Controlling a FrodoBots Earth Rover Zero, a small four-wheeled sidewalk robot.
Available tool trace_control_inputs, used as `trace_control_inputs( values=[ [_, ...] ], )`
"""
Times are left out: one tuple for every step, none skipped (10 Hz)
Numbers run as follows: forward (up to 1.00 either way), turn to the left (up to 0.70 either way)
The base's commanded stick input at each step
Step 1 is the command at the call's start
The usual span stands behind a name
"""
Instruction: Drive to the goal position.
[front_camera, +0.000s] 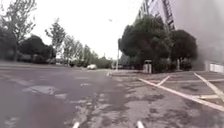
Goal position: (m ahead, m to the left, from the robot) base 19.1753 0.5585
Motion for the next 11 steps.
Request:
trace_control_inputs(
  values=[
    [0.6,0.0],
    [0.6,0.0],
    [0.6,0.0],
    [0.6,0.0],
    [0.6,0.0],
    [0.6,0.0],
    [0.6,0.0],
    [0.6,0.0],
    [0.6,0.0],
    [0.6,0.0],
    [0.6,0.0]
  ],
)
